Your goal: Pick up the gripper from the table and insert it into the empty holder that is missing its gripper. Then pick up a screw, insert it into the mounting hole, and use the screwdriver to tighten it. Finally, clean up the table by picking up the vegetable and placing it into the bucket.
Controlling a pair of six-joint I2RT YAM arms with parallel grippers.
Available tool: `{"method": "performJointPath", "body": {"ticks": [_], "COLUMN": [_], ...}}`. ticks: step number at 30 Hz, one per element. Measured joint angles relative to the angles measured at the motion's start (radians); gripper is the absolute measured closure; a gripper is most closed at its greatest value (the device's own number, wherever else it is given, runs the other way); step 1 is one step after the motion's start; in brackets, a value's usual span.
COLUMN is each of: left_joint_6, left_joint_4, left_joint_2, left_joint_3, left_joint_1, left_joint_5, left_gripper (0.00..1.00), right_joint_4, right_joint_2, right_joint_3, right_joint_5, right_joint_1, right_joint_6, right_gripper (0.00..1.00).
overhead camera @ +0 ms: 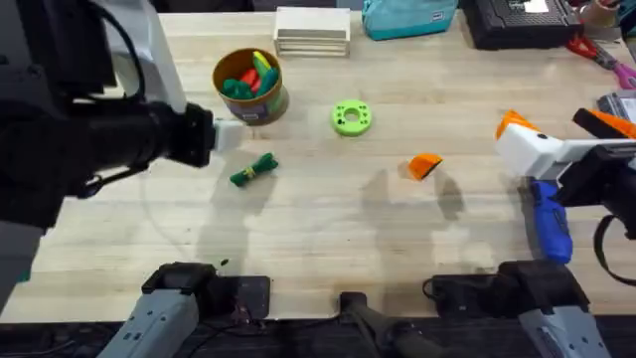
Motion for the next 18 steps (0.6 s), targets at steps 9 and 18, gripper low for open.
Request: {"method": "performJointPath", "body": {"ticks": [9, 18], "left_joint_6": [-0.01, -0.03], "left_joint_4": [0.109, 0.029], "left_joint_2": [0.098, 0.177], "left_joint_3": [0.0, 0.0], "left_joint_1": [0.0, 0.0], "left_joint_5": [0.082, 0.195], "left_gripper": [0.015, 0.569], "right_joint_4": [0.0, 0.0], "right_joint_2": [0.0, 0.0], "right_joint_3": [0.0, 0.0], "right_joint_5": [0.0, 0.0], "right_joint_1": [0.0, 0.0], "right_joint_6": [0.0, 0.0], "right_gripper": [0.012, 0.012]}}
